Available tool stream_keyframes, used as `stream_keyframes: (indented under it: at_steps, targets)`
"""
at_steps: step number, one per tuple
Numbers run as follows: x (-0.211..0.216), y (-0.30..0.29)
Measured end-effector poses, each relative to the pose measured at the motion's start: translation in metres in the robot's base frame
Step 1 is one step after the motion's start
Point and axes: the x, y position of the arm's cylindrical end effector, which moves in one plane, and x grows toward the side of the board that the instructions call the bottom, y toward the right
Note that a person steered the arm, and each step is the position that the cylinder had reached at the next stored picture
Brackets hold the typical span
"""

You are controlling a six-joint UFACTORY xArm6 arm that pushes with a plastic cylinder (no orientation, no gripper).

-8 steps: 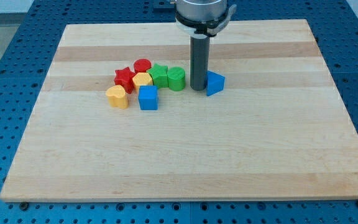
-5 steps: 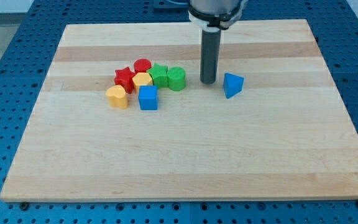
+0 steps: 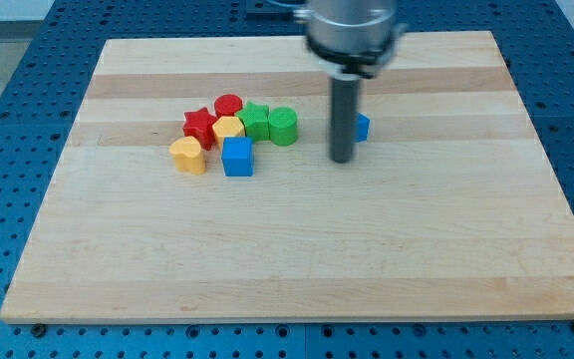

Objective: Push the triangle below the green blocks

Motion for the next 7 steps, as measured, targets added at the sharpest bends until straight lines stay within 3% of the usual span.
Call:
stream_keyframes:
  at_steps: [1,2,4,5,7]
  targets:
    - [-0.003,0.062]
    - [-0.041,0.042]
    - [-0.051,0.013]
    - [-0.053,-0.039]
    - [-0.038,-0.051]
